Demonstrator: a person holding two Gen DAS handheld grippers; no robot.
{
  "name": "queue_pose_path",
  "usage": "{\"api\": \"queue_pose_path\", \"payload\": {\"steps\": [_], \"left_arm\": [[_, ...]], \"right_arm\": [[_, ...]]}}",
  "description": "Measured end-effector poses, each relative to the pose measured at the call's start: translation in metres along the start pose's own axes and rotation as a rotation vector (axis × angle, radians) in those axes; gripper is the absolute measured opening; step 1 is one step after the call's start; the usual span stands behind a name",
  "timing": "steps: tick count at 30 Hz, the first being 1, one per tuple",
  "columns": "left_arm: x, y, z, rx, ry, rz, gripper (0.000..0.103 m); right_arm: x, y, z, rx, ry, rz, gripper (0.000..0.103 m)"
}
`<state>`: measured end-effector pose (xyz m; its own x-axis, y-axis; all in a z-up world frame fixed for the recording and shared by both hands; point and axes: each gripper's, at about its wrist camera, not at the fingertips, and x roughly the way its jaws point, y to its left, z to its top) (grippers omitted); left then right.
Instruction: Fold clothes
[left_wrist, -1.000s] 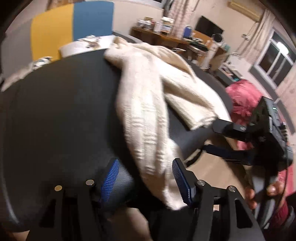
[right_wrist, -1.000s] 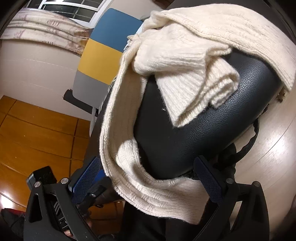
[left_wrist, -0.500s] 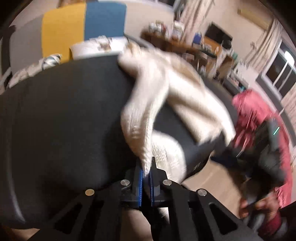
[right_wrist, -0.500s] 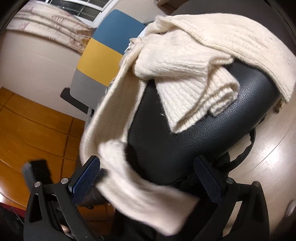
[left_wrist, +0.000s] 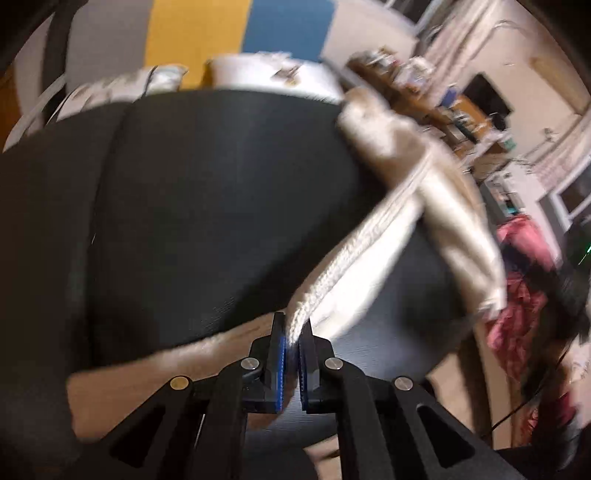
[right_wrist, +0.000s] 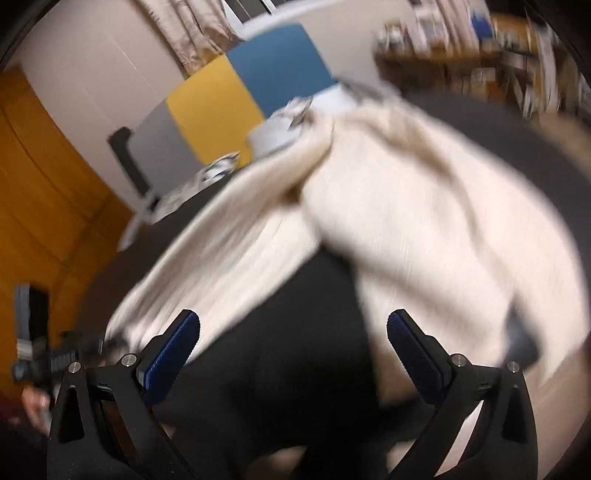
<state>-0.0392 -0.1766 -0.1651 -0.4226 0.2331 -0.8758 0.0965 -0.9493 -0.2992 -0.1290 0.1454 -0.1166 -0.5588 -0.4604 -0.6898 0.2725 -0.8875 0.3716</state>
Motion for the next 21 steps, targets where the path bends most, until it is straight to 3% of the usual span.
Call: {"api": "queue_pose_path", "payload": {"steps": [2,4,7,8,10,13,16,18,21], "left_arm": [[0.009,0.013,-0.005,-0.035,0.009,-0.009,0.004],[0.011,0.021,-0.004,-0.052,0.003,-0.012,0.004],[0.009,0.027,0.001,-0.069,-0.005,-0.014,0.004],[0.005,0.031,0.005,-0.089,-0.008,-0.039,0.004],[-0.002,0.040,0.013,-0.131,-0.015,-0.089,0.004],[-0.005,0.054,0.023,-0.137,-0.023,-0.030,0.004],[0.002,0.058,0.024,-0.113,0.001,0.002,0.006],[-0.009,0.064,0.018,-0.104,-0.015,-0.024,0.008],[-0.032,0.075,0.008,-0.093,-0.059,-0.054,0.011]], "right_arm": [[0.019,0.001,0.026,-0.056,-0.011,-0.145,0.103],[0.051,-0.005,0.043,-0.123,0.051,-0.315,0.103],[0.096,-0.025,0.049,-0.172,0.194,-0.419,0.103],[0.107,-0.032,0.048,-0.183,0.227,-0.433,0.103],[0.108,-0.044,0.049,-0.192,0.213,-0.449,0.101],[0.090,-0.068,0.066,-0.141,0.137,-0.502,0.098],[0.089,-0.099,0.078,-0.086,0.158,-0.536,0.102],[0.099,-0.110,0.076,-0.085,0.222,-0.515,0.103],[0.089,-0.112,0.079,-0.075,0.225,-0.464,0.103]]}}
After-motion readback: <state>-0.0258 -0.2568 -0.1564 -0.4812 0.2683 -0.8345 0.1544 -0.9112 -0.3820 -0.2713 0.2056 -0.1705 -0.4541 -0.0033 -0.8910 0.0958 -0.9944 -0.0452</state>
